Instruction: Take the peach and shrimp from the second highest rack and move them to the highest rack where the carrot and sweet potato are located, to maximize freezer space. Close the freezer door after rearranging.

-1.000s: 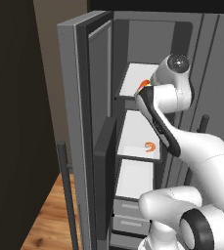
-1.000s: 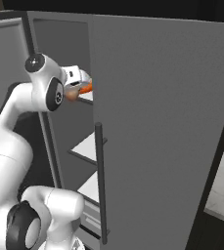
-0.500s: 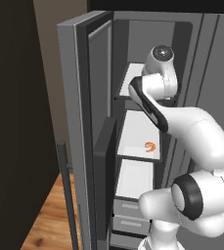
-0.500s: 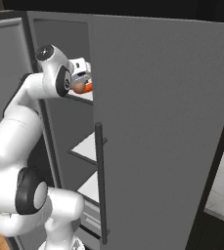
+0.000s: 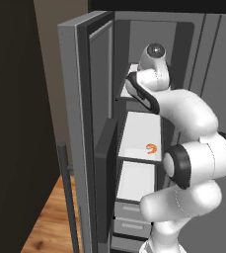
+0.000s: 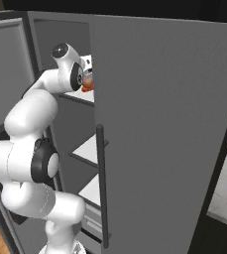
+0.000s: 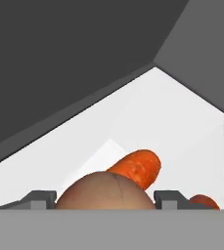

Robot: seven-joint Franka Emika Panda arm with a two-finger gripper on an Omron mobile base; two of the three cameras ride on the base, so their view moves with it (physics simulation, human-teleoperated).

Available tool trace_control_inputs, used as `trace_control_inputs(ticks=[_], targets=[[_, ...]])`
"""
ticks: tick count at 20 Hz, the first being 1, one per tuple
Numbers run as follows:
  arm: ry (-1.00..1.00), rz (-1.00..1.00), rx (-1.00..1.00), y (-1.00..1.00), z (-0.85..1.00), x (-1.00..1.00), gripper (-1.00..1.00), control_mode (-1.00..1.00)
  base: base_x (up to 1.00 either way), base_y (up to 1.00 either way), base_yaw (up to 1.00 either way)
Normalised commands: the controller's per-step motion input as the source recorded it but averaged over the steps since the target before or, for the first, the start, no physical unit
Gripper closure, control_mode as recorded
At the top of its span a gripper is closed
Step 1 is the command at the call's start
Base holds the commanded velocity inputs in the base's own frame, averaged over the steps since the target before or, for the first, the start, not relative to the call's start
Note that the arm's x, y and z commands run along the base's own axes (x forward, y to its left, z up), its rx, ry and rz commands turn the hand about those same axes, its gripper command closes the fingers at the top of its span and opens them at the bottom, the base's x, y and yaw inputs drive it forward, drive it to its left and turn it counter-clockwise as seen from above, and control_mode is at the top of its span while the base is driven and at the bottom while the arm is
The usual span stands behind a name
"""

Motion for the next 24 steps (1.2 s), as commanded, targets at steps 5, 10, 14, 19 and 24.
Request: trace_control_inputs(ticks=[5, 10, 14, 19, 24], targets=[[0.00, 0.03, 0.00, -0.07, -0.10, 0.69, 1.00, -1.00, 0.00, 0.00, 0.00], [0.00, 0.03, 0.00, -0.13, -0.22, 0.54, 1.00, -1.00, 0.00, 0.00, 0.00], [0.00, 0.04, 0.00, -0.15, -0.30, 0.42, 1.00, -1.00, 0.00, 0.00, 0.00], [0.00, 0.05, 0.00, -0.10, -0.43, 0.36, -1.00, -1.00, 0.00, 0.00, 0.00], [0.00, 0.02, 0.00, -0.04, -0.27, 0.06, -1.00, -1.00, 0.00, 0.00, 0.00]])
